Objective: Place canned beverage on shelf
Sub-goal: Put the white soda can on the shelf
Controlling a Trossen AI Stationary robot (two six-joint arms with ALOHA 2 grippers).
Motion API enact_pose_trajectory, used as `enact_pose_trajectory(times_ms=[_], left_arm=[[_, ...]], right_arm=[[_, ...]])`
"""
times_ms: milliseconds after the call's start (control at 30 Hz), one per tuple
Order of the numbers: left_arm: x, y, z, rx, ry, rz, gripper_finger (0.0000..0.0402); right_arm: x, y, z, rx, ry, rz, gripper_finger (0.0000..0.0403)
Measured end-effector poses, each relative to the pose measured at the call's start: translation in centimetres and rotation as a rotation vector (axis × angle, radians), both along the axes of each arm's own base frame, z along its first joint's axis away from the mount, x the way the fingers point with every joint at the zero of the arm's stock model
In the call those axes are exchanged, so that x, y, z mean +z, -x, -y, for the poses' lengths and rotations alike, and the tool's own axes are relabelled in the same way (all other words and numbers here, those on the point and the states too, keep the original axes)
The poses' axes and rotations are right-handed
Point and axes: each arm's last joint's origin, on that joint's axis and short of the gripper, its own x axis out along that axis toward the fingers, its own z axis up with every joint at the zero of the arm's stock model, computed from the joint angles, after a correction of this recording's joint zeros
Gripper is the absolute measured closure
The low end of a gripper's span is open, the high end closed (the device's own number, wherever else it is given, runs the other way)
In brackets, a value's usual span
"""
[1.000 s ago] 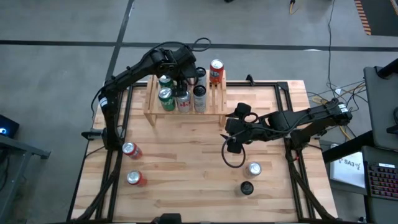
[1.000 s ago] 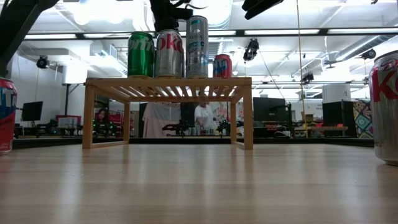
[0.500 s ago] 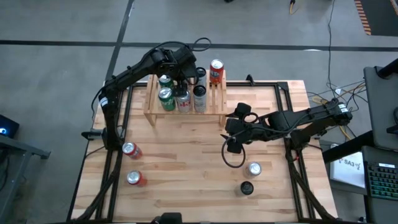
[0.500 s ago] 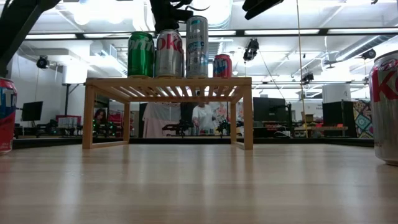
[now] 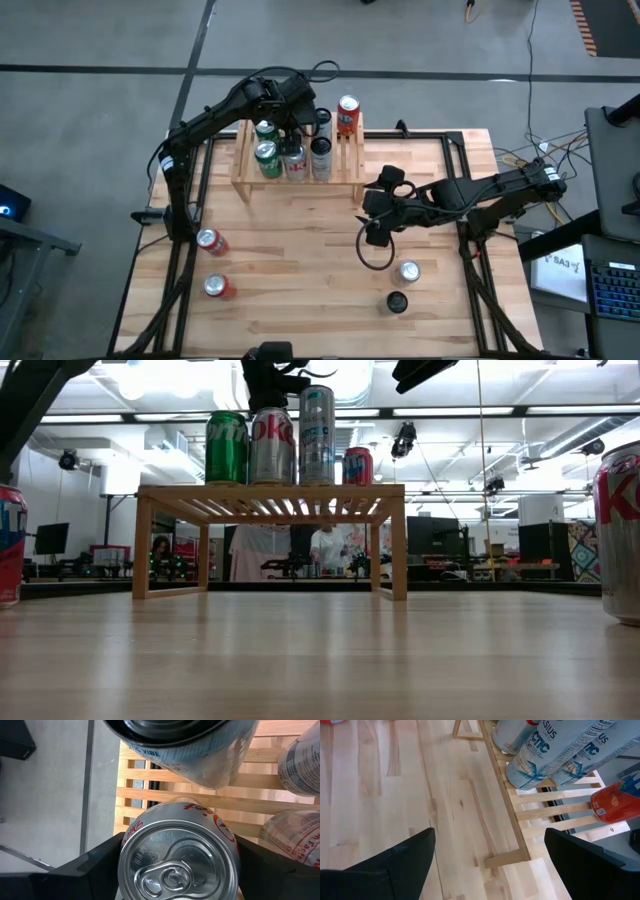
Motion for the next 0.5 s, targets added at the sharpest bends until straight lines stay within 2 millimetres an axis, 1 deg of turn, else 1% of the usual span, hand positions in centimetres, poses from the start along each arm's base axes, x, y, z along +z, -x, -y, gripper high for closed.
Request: enact_pose_trajectory(times_ms=[233, 400, 500], left_arm=[[0.0, 0.0, 0.0, 0.0, 0.0, 0.0, 0.0105], [0.05, 0.0, -0.03, 0.007, -0.005, 0.003, 0.0056], [0.07, 0.03, -0.03, 0.011, -0.006, 0.002, 0.0044]], right_arm=[[0.0, 0.0, 0.0, -0.002, -0.002, 0.001, 0.0039], [0.0, 0.0, 0.0, -0.002, -0.002, 0.001, 0.0039], [0.0, 0.0, 0.0, -0.002, -0.002, 0.002, 0.0039]])
